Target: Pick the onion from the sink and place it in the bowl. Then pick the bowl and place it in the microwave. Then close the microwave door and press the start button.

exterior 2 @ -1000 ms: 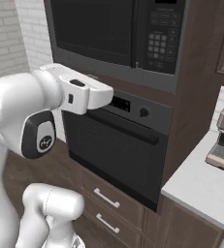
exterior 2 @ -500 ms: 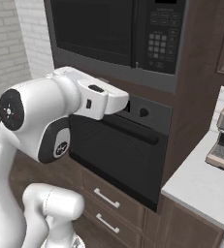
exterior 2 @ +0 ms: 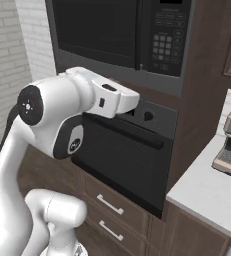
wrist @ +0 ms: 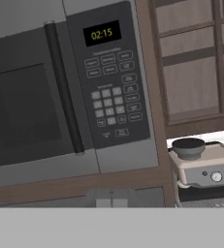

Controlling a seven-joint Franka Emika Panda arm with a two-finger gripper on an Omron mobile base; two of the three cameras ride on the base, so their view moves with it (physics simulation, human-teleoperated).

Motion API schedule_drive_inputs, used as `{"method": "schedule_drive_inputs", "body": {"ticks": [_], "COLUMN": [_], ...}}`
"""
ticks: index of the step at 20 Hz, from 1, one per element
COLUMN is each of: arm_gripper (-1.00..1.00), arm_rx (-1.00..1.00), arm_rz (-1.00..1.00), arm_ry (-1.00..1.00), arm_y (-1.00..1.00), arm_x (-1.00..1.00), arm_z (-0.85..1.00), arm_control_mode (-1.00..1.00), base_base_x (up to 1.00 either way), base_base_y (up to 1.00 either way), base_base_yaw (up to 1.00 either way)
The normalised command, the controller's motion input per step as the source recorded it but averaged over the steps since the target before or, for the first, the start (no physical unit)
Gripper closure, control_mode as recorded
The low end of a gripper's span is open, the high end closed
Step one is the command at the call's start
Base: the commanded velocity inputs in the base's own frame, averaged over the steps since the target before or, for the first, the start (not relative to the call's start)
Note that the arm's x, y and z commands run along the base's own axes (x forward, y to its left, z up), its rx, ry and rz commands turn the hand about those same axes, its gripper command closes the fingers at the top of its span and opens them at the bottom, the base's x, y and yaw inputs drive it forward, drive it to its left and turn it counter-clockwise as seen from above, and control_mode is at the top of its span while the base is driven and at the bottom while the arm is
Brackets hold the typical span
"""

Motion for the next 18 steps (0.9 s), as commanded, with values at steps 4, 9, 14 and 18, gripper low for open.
{"method": "schedule_drive_inputs", "body": {"ticks": [4,9,14,18], "arm_gripper": [1.00,1.00,1.00,1.00], "arm_rx": [-0.01,-0.05,0.00,0.00], "arm_rz": [0.00,0.00,0.00,0.00], "arm_ry": [0.06,0.00,-0.03,-0.03], "arm_y": [-0.01,-0.02,-0.21,-0.25], "arm_x": [0.32,0.19,0.22,0.26], "arm_z": [0.00,0.08,0.15,0.03], "arm_control_mode": [-1.00,-1.00,-1.00,-1.00], "base_base_x": [0.00,0.00,0.00,0.00], "base_base_y": [0.00,0.00,0.00,0.00], "base_base_yaw": [0.00,0.00,0.00,0.00]}}
